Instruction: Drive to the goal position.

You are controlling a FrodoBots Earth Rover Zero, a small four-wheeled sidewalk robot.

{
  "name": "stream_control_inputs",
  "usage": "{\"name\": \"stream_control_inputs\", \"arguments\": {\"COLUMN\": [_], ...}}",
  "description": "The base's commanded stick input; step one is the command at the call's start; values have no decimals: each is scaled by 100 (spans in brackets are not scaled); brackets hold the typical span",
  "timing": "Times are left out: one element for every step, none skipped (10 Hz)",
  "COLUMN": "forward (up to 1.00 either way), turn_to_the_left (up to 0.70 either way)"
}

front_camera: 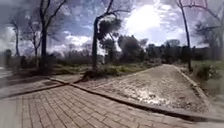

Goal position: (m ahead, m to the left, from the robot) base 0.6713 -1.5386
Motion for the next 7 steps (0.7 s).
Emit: {"name": "stream_control_inputs", "arguments": {"forward": [50,0,0,0,0,0,0], "turn_to_the_left": [0,0,0,0,0,0,0]}}
